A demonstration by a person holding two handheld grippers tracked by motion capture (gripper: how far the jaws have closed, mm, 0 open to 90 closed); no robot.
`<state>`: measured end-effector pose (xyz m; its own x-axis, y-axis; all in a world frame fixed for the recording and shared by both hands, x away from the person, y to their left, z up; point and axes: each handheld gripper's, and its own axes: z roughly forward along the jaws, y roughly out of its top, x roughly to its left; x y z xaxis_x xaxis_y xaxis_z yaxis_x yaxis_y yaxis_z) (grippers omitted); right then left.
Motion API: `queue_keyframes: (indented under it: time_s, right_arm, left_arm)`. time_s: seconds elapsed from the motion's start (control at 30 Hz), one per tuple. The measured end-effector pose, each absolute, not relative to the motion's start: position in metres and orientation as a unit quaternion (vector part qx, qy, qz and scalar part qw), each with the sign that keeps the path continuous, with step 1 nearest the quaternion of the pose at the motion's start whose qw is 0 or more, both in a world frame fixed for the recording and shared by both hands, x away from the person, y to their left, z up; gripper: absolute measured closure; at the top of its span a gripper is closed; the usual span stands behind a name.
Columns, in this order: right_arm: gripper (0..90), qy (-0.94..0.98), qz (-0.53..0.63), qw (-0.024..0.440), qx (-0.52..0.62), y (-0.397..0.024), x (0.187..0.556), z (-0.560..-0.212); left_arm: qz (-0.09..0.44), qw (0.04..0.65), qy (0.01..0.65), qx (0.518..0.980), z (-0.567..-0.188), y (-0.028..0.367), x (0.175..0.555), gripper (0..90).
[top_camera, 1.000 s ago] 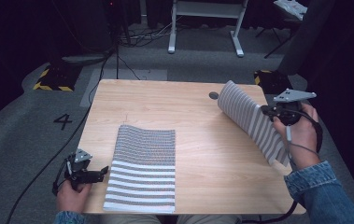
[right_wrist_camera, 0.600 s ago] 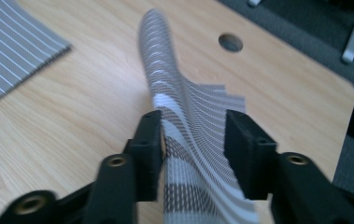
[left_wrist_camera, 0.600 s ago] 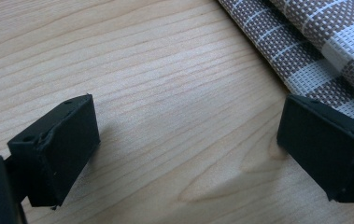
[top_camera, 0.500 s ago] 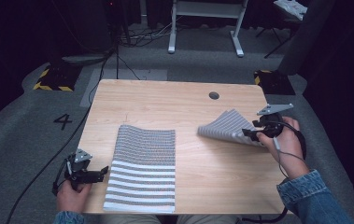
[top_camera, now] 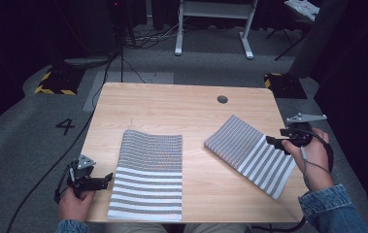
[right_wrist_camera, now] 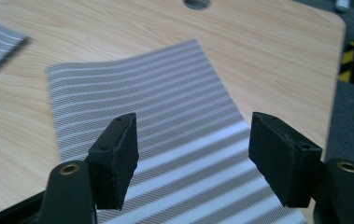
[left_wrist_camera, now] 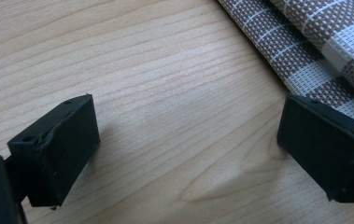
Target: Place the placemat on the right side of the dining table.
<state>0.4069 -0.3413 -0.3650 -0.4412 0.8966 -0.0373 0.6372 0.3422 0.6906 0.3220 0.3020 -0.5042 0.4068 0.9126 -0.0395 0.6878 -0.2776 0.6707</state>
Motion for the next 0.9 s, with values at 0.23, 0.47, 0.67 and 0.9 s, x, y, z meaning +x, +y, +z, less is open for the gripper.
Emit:
queue_keyframes:
  time_s: [0.23,0.47,0.67,0.9]
  right_arm:
    - [28.9,0.754,0.295,0.221,0.543,-0.381,0.403,-0.404]
    - [24.7,0.737,0.268,0.209,0.584,-0.412,0.403,-0.449]
    - [21.7,0.732,0.264,0.207,0.593,-0.42,0.407,-0.473]
    - [20.6,0.741,0.251,0.2,0.59,-0.418,0.41,-0.486]
  left_arm:
    - [0.182,0.311,0.514,0.778,-0.504,0.302,0.322,5.8]
    - [0.182,0.311,0.514,0.778,-0.504,0.302,0.322,5.8]
    - [0.182,0.311,0.514,0.778,-0.504,0.302,0.322,5.8]
    - [0.182,0.311,0.515,0.778,-0.504,0.302,0.322,5.8]
